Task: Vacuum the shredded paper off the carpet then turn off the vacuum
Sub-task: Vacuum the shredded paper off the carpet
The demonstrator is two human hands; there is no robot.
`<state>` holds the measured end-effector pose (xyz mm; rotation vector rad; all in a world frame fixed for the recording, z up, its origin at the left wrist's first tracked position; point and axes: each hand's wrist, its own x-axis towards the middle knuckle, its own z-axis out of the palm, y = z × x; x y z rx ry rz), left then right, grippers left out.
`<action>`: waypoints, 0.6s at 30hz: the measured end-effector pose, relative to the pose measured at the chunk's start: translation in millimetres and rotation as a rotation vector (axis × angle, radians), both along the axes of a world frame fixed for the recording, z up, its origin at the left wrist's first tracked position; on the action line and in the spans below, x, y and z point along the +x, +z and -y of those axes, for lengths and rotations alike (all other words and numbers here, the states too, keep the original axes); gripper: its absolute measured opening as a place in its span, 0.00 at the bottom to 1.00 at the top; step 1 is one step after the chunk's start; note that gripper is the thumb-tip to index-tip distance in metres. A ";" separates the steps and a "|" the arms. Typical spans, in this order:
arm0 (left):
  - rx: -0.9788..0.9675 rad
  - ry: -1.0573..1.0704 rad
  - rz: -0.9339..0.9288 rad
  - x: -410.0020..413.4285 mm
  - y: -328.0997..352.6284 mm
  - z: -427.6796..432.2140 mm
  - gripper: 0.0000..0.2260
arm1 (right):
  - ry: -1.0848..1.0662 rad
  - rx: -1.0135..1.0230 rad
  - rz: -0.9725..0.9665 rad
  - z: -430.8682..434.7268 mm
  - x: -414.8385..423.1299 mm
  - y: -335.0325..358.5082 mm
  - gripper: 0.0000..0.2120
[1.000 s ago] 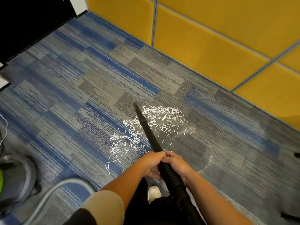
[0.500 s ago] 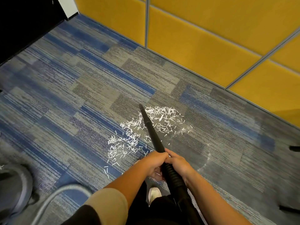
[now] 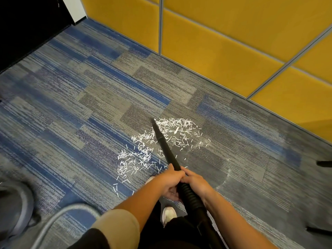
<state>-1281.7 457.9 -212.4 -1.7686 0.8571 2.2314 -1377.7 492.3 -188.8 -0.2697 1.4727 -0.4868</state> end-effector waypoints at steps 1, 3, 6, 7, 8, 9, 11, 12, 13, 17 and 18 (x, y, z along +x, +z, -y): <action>0.004 -0.002 -0.005 -1.8 -0.3 -1.1 0.27 | -0.015 0.005 -0.002 -1.3 -1.5 -0.9 0.26; 0.006 -0.010 -0.011 -5.9 0.8 -3.0 0.28 | -0.041 0.010 -0.003 -3.6 -5.0 -1.3 0.27; 0.001 -0.034 -0.013 -11.2 1.4 -4.3 0.29 | -0.062 0.019 -0.004 -6.5 -10.0 -0.4 0.27; 0.002 -0.040 -0.012 -12.0 0.9 -4.3 0.29 | -0.062 0.023 -0.006 -6.7 -10.7 -1.2 0.27; 0.001 -0.041 -0.012 -12.3 0.6 -3.9 0.29 | -0.058 0.025 -0.008 -6.5 -11.1 -1.6 0.27; -0.001 -0.036 -0.014 -12.2 0.1 -3.9 0.29 | -0.056 0.025 -0.012 -6.1 -11.0 -2.0 0.27; -0.013 -0.031 -0.015 -10.2 -0.1 -3.7 0.29 | -0.046 0.015 -0.014 -4.8 -9.4 -1.9 0.27; -0.020 -0.030 -0.015 -8.4 0.3 -3.5 0.29 | -0.035 0.009 -0.015 -4.1 -8.1 -1.7 0.26; -0.023 -0.029 -0.016 -6.6 0.8 -3.4 0.30 | -0.024 0.002 -0.017 -3.6 -6.4 -1.1 0.26; -0.043 -0.045 -0.007 1.3 2.7 -2.0 0.30 | -0.019 -0.014 0.010 -2.3 0.7 -2.2 0.23; -0.046 -0.046 -0.006 2.7 3.0 -1.9 0.31 | -0.024 -0.022 0.023 -2.2 2.1 -1.5 0.21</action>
